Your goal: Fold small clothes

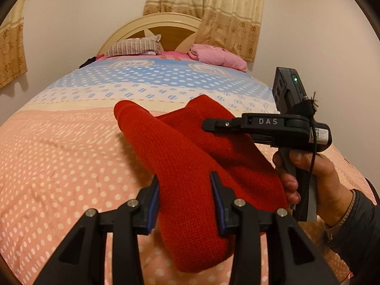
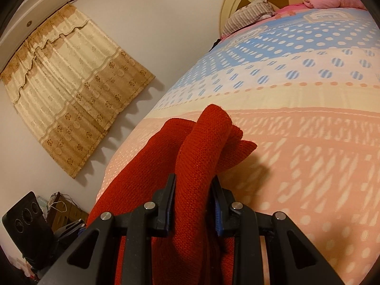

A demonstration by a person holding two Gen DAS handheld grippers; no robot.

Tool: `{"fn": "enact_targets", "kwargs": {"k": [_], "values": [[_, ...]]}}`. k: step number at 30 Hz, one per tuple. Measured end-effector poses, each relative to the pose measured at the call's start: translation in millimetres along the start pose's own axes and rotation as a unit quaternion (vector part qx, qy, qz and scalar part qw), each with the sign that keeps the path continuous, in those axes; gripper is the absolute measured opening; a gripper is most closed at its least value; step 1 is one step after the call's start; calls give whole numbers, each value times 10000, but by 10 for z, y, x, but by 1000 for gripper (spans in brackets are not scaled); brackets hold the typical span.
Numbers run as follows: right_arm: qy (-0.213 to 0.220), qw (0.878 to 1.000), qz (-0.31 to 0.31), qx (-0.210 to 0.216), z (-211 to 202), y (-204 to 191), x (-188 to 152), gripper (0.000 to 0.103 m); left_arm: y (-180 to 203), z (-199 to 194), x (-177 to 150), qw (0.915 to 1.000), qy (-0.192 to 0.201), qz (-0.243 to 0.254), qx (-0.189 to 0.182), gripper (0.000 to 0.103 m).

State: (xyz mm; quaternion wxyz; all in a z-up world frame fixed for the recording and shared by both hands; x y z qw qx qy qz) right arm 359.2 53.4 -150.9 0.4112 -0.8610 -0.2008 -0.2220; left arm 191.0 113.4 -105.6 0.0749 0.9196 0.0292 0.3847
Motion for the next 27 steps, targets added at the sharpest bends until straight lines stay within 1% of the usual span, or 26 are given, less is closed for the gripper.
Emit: {"fn": "enact_targets", "kwargs": {"k": [6,12,20,22,25,27], "values": [[-100,9999,-88,96,166,-146,-27,27,-144,-57,-93,9999,-3,-87,77,40],[-193,9997,-113,129,281,-199,-50,27,-245,-55,-202,9997,-75,-189,116,40],[-226,9997,-15,68,314,-118,-77,27,-285,-28,-330,9995,-151,-244,129,40],[-229,9997,41,38,312,-73,-87,27,-316,-7,-365,9993,-196,-294,142,43],[-217,9997,126,28,315,-18,-94,27,-380,36,-445,9985,-319,-409,195,49],[-221,9995,209,38,320,30,-110,27,-426,44,-492,9980,-335,-467,251,56]]}}
Point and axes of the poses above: each gripper's, at about its wrist camera, not at the fingertips, and z roughly the way its jaws point, y to its right, x to its top, the point moved 5 cm from there along z, roughly the way its jaws point, and after that the axes turned 6 degrees about -y, right-handed, at the moved point
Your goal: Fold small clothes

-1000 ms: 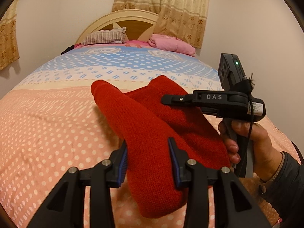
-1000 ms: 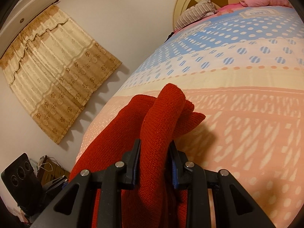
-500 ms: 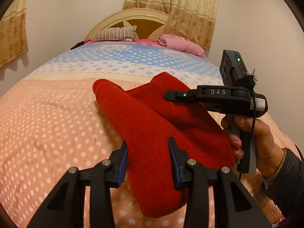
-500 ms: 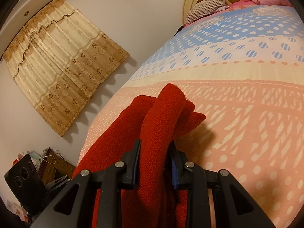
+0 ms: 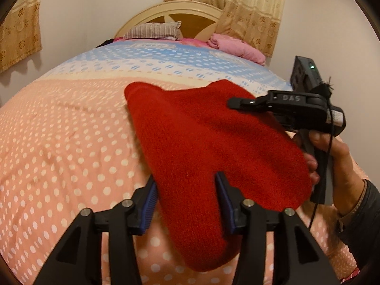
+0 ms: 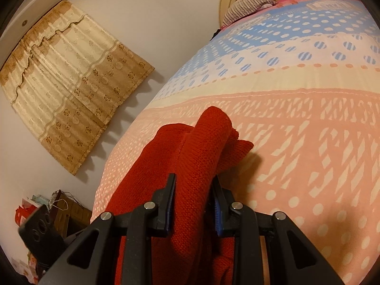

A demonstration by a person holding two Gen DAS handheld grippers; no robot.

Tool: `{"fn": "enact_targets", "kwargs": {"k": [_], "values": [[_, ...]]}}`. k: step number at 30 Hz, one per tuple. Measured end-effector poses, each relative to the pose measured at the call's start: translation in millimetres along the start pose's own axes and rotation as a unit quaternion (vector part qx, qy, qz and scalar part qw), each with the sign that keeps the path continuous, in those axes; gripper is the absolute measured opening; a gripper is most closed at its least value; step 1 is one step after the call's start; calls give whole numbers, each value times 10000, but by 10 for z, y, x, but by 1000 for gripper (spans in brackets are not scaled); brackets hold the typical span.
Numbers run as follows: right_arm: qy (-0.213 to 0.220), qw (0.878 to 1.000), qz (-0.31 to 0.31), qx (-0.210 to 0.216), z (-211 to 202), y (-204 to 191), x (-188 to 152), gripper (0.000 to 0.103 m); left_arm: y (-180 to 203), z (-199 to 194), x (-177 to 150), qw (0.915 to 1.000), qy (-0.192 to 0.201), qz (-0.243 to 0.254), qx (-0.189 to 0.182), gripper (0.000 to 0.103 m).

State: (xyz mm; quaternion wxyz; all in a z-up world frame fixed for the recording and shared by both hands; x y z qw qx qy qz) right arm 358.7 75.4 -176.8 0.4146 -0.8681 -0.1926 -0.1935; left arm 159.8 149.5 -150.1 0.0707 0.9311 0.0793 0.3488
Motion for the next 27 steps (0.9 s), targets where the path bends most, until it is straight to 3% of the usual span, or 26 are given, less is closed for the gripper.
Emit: {"fn": "enact_targets", "kwargs": {"k": [12,18,23,27], "values": [[-42,9994,272,-222,52,196,-61,28,-47,-61,-16,9997,70,6,237,72],[30,9989,62,-458,3,107,-84,31,-50,-199,112,9987,344,20,371,77],[552,9950,-128,-822,-293,-33,-90,32,-215,-194,257,9961,592,-147,643,93],[923,9927,-534,-568,-585,-393,-152,38,-339,29,252,9953,359,-221,869,93]]}}
Point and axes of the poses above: each gripper's, at about its wrist camera, not at the fingertips, and z roughly the way its jaws point, y to its right, x to its top, the point moved 5 cm from there along z, roughly the way its jaws point, and after that the axes turned 6 degrees about -y, right-handed, at the moved point
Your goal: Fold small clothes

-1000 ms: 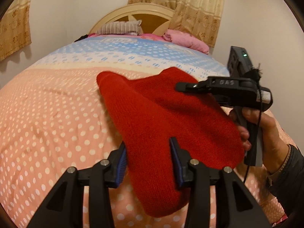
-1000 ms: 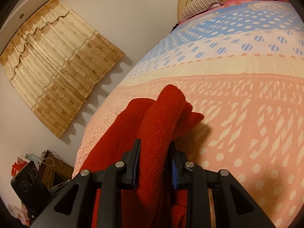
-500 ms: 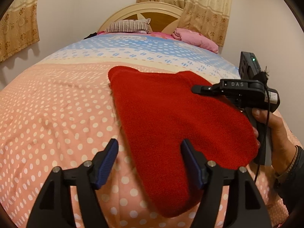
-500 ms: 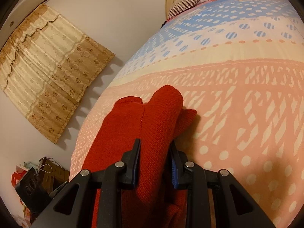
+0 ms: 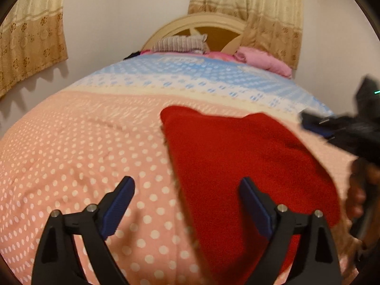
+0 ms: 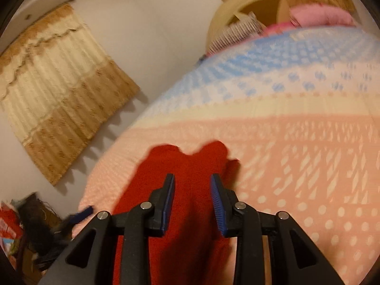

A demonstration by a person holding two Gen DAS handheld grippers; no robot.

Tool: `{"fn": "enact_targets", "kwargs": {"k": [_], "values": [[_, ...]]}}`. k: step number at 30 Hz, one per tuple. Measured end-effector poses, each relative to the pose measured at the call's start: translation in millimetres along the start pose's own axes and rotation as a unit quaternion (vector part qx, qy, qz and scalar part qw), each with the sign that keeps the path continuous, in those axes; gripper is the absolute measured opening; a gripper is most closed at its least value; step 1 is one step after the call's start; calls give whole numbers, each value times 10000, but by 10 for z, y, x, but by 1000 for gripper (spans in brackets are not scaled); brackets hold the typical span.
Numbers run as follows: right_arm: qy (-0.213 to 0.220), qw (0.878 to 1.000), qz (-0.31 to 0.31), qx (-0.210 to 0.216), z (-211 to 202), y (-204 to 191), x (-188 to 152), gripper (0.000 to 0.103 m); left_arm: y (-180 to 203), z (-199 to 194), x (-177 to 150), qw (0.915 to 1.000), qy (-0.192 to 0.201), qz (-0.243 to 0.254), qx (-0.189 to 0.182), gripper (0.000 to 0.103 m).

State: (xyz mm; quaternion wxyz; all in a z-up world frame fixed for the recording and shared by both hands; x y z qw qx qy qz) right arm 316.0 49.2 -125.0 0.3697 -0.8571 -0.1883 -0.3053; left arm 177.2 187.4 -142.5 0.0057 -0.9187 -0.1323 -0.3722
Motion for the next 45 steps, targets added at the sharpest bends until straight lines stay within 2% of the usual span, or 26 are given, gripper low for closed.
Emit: {"fn": "enact_targets", "kwargs": {"k": [2,4,6,8,11,13,17,20,22,24,32,45], "values": [[-103,9994,-277,158,-11,-179,-59,45,-19,80,-54,9999,-105,-62,1,93],[-481,9974,-484,227,91,-293,-190,46,-43,122,-113,9997,-181,-155,-1,93],[-913,9942,-571,-49,272,-264,-382,46,-68,125,-161,9996,-186,-218,-1,93],[-1064,9920,-576,-369,373,-149,-505,46,-66,110,-190,9996,-171,-202,30,96],[-869,9956,-325,-139,305,-33,-528,46,-60,29,-238,9997,-122,-225,36,96],[-790,9966,-153,-155,216,-50,-515,46,-58,-46,-250,9997,-84,-225,70,96],[-361,9976,-254,-540,-43,-263,-487,46,-17,-215,-204,9998,65,-114,140,96],[162,9934,-390,-1068,-311,-455,-471,56,43,-397,-105,9995,278,-69,92,97],[483,9902,-443,-1234,-492,-577,-482,64,68,-515,-59,9990,439,-47,60,100],[692,9877,-513,-1305,-620,-683,-462,65,90,-604,-26,9985,540,-12,32,100],[845,9863,-554,-1300,-850,-857,-519,67,124,-806,43,9968,792,14,-83,100],[876,9860,-604,-1284,-958,-941,-580,67,150,-871,48,9960,886,28,-95,100]]}}
Point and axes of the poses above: each gripper's, at about its wrist camera, not at the fingertips, and z roughly the way its jaws point, y to its right, x to its top, the point moved 5 cm from there along z, roughly the way its jaws point, and after that the axes turned 6 degrees about -y, right-handed, at the moved point
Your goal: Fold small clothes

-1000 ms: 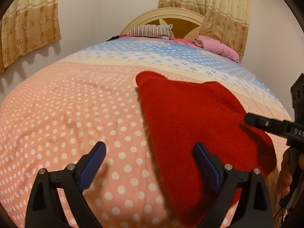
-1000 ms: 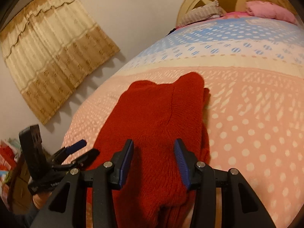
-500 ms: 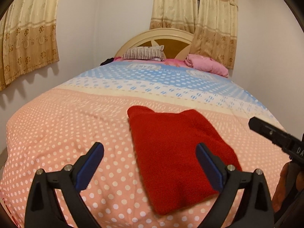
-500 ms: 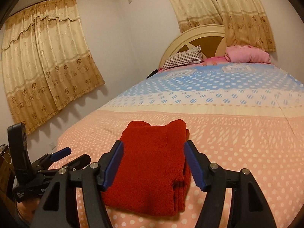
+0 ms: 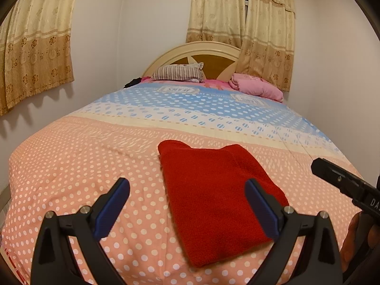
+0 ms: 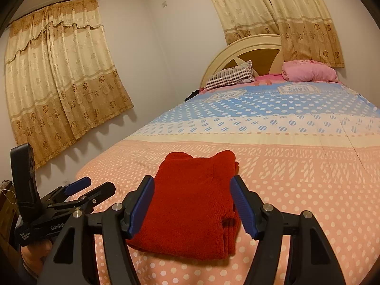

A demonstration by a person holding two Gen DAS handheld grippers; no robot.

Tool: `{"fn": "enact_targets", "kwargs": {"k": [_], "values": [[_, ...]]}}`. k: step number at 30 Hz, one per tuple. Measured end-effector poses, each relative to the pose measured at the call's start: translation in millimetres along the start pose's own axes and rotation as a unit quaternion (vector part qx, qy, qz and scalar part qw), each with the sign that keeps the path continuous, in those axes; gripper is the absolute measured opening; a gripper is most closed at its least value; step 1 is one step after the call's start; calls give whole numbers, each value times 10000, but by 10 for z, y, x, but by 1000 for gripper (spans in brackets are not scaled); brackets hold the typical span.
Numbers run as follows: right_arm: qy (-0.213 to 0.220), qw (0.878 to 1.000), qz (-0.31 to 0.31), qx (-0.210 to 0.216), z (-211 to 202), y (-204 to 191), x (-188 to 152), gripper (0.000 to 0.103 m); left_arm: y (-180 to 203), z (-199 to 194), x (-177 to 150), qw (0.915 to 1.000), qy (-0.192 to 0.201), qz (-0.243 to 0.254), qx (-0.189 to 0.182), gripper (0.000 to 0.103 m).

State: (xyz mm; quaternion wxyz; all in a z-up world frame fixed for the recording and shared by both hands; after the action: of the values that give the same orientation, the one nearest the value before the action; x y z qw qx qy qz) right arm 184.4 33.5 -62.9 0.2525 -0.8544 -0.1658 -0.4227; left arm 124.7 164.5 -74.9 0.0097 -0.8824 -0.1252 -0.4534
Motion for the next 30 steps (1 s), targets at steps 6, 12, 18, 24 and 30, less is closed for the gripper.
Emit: {"fn": "enact_targets", "kwargs": {"k": [6,12,18,24,30], "values": [[-22,10000,7,3,-18,-10,-22,67,22,4,-14,10000,-8,14,26,103],[-48,10000,4,44,-37,-31,-54,68,29,3,-13,10000,-16,22,13,103],[-35,10000,2,55,-58,-39,-33,68,38,-7,-19,10000,-15,40,12,103],[-66,10000,-10,60,-56,-46,-30,68,47,-10,-20,10000,-13,47,13,103],[-86,9999,6,78,-57,-48,-25,68,43,-5,-20,10000,-12,69,20,103]]}}
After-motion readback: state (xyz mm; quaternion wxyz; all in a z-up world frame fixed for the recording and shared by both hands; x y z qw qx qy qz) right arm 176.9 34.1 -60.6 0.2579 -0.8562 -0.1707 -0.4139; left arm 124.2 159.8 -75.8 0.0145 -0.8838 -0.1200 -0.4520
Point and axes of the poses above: each gripper's, at about its wrist camera, not at the fingertips, and z roughly the way its jaws point, y to its right, x to its top, the point moved 5 cm from there along z, roughly the way its jaws point, and after that the axes turned 6 degrees about -y, right-handed, at the moved point
